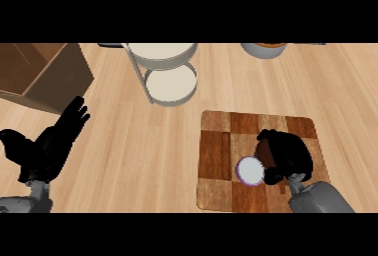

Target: Pick the cupcake from the cutting board and place it in the tiered basket

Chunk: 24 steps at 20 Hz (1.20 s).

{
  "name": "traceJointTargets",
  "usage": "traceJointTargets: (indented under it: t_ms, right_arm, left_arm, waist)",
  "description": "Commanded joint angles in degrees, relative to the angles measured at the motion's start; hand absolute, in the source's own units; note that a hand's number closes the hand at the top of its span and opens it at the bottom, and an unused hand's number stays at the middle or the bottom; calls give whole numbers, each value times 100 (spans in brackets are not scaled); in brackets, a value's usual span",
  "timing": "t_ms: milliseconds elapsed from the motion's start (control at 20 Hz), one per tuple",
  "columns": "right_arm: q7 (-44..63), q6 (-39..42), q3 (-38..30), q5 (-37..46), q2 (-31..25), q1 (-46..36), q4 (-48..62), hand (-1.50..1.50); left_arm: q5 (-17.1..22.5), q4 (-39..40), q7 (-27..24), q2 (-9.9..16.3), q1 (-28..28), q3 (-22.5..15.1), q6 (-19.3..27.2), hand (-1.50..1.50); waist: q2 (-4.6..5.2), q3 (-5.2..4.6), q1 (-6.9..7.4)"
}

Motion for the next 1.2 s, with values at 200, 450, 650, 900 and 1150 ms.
traceJointTargets:
  t_ms: [200,450,650,900,1150]
  right_arm:
    - [-467,-2,192,729,209,-235,672,150]
    - [-1018,-276,-562,586,-144,-408,1417,150]
    - [-1262,-542,-998,642,-403,-585,1727,150]
    - [-1268,-1401,-1211,745,-369,-751,828,150]
    - [-1578,-2142,-1604,-7,181,-810,-251,150]
  left_arm:
    - [-357,-16,106,-349,9,-17,51,0]
    - [-200,307,-260,-246,-57,316,-351,0]
    - [-213,-255,149,-259,238,290,-264,0]
    - [-257,144,169,-282,-338,404,-186,0]
    - [-283,-115,215,-262,115,302,-239,0]
  waist:
    - [29,24,-2]
    - [38,24,2]
    - [31,26,21]
    - [21,24,-77]
    - [-24,31,-100]
